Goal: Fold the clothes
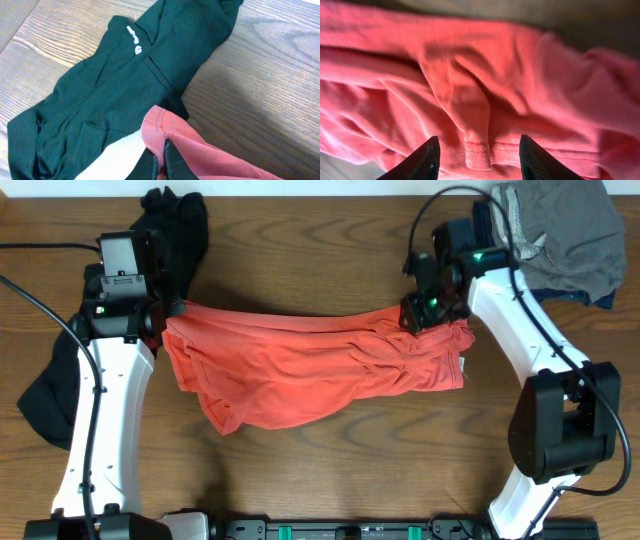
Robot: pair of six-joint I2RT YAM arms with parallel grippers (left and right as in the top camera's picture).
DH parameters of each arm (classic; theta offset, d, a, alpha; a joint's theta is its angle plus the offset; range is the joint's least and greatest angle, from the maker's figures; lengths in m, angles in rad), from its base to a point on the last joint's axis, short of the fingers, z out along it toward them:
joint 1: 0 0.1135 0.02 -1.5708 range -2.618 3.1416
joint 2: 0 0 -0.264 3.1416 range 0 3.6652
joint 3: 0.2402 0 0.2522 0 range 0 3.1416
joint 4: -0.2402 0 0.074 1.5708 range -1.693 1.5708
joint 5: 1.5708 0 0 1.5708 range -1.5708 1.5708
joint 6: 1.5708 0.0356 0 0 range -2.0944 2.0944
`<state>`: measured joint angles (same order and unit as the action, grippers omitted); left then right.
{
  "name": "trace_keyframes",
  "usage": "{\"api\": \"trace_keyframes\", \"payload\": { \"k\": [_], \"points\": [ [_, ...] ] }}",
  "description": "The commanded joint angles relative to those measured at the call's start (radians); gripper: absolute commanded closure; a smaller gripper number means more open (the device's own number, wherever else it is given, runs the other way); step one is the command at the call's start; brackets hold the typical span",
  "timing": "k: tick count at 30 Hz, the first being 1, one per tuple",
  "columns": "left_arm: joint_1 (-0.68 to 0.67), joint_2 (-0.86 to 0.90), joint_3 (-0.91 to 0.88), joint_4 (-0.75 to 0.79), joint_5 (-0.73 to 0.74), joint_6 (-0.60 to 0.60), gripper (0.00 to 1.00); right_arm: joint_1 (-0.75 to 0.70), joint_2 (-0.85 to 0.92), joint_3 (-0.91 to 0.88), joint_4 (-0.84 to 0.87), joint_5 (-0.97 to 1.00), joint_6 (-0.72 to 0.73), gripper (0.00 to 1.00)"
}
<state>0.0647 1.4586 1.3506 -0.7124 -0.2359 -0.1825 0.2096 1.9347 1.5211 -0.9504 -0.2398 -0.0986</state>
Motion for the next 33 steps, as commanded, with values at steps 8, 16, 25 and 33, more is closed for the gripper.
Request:
{"api": "trace_keyframes", "payload": {
  "k": [8, 16, 25, 33],
  "points": [
    [0.004, -0.003, 0.008, 0.003, -0.019, 0.006, 0.94, 0.035, 0.002, -0.145, 0.129, -0.046, -0.015, 0.51],
    [0.004, 0.010, 0.008, 0.003, -0.019, 0.006, 0.94, 0.046, 0.002, -0.195, 0.210, 0.043, 0.028, 0.89],
    [0.004, 0.014, 0.008, 0.019, -0.019, 0.006, 0.94, -0.005, 0.001, -0.153, 0.212, 0.094, 0.031, 0.99],
    [0.005, -0.003, 0.023, 0.149, -0.020, 0.017, 0.94, -0.056, -0.005, 0.144, 0.010, 0.094, -0.019, 0.99]
  ]
}}
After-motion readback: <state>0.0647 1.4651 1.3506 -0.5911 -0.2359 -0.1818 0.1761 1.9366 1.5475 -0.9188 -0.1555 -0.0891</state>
